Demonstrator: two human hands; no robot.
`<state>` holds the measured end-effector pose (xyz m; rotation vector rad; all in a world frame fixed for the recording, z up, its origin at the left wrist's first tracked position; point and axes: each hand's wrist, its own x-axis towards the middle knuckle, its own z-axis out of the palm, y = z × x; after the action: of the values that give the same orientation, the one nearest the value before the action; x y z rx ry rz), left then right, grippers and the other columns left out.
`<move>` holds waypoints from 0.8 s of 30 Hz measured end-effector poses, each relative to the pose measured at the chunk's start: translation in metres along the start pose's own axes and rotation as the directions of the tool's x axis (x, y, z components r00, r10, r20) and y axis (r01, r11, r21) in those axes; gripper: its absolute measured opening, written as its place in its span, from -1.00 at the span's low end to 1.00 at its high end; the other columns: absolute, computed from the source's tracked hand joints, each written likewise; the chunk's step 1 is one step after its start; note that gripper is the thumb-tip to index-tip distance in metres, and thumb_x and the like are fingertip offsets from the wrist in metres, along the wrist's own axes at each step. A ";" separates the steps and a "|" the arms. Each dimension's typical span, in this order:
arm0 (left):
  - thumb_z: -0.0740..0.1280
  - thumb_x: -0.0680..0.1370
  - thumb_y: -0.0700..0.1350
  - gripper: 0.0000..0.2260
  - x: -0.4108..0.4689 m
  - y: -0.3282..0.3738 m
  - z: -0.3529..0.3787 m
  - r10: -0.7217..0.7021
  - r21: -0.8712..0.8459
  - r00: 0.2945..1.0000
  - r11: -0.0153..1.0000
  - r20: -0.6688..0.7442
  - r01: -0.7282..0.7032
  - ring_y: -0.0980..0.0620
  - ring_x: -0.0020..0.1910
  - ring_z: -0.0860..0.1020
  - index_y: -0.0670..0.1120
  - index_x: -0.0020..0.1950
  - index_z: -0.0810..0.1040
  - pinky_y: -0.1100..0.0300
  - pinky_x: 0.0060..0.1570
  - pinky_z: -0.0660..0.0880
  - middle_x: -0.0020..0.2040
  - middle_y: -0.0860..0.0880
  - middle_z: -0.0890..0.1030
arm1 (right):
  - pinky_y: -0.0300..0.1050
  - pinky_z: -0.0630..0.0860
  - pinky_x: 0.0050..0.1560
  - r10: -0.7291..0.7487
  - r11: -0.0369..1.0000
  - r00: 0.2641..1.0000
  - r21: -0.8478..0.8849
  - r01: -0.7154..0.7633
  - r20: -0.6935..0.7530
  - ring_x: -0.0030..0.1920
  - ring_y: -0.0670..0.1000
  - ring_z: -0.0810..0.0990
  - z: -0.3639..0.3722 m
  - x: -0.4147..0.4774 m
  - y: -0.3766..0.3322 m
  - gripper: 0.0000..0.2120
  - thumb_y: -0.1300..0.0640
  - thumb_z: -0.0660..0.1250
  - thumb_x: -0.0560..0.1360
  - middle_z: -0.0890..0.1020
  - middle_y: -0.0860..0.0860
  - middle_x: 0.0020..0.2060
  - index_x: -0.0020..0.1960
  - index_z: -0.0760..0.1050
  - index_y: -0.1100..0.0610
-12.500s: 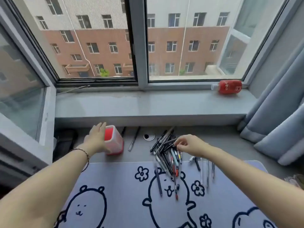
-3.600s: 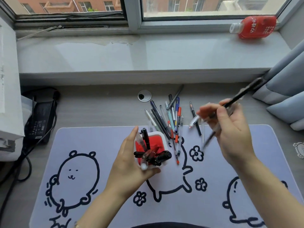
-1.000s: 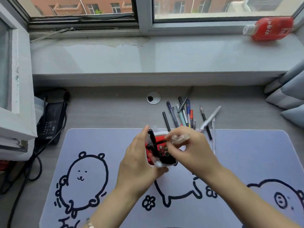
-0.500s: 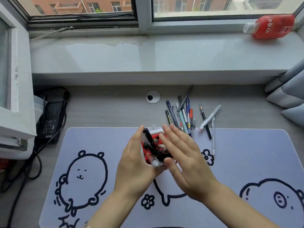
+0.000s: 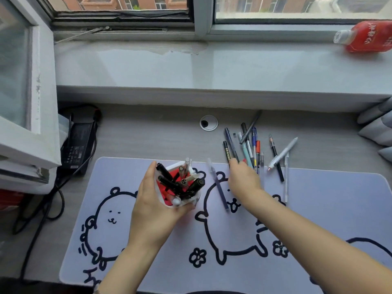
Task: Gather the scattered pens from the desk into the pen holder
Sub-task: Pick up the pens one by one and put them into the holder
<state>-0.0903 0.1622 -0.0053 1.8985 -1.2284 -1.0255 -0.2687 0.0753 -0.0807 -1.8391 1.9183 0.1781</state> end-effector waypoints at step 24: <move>0.60 0.15 0.06 -0.03 0.001 0.001 -0.002 0.046 0.111 0.999 0.993 0.027 -0.049 0.14 0.29 0.38 0.22 0.40 0.09 0.26 0.11 0.29 0.08 0.40 0.29 | -0.02 0.42 -0.17 -0.002 0.983 1.000 0.186 0.000 0.012 -0.03 0.21 0.54 0.016 0.018 -0.029 -0.74 0.10 0.21 0.52 0.54 0.19 -0.02 0.11 0.38 0.25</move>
<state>-0.0884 0.1608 -0.0043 1.9359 -1.3639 -0.9757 -0.2360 0.0628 -0.0959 -1.7121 1.8578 0.0089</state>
